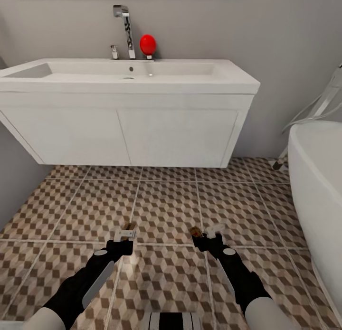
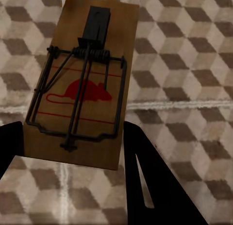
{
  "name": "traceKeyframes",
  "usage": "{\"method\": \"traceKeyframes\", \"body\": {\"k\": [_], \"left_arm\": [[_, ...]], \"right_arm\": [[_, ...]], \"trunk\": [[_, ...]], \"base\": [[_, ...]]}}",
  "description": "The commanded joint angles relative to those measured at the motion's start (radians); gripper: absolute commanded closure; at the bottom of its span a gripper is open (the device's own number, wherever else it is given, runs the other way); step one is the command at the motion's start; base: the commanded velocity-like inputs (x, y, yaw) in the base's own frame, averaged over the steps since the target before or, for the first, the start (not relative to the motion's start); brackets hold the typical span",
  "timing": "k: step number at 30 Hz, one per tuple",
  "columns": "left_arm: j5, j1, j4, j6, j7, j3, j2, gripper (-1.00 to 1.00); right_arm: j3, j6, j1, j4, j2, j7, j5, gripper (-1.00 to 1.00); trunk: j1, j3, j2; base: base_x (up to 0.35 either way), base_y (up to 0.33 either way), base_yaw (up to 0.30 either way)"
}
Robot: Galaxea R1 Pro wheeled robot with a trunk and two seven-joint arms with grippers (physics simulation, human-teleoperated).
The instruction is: Take the four mousetraps from the cabinet in the bathroom and place them on the bathroom floor. Make sure all four end up on the same floor surface, and ensure that at least two of them are either under or directly next to the same bathroom sink.
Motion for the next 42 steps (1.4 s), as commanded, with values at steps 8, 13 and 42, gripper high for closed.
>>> {"method": "traceKeyframes", "body": {"k": [8, 13, 42], "left_arm": [[0.006, -0.001, -0.008, 0.002, 0.011, -0.006, 0.003, 1.00], [0.006, -0.001, -0.010, 0.000, 0.011, -0.010, 0.003, 1.00], [0.000, -0.372, 0.241, 0.306, 0.014, 0.129, -0.035, 1.00]], "right_arm": [[0.000, -0.002, 0.000, -0.003, 0.000, 0.004, 0.010, 1.00], [0.000, -0.020, 0.000, -0.004, 0.000, 0.004, 0.010, 1.00], [-0.002, 0.213, -0.302, -0.023, 0.060, -0.146, 0.005, 1.00]], "trunk": [[0.003, -0.038, -0.002], [0.003, -0.038, -0.002], [0.003, -0.039, -0.002]], "base": [[0.000, 0.000, 0.000], [0.000, 0.000, 0.000], [0.000, 0.000, 0.000]]}}
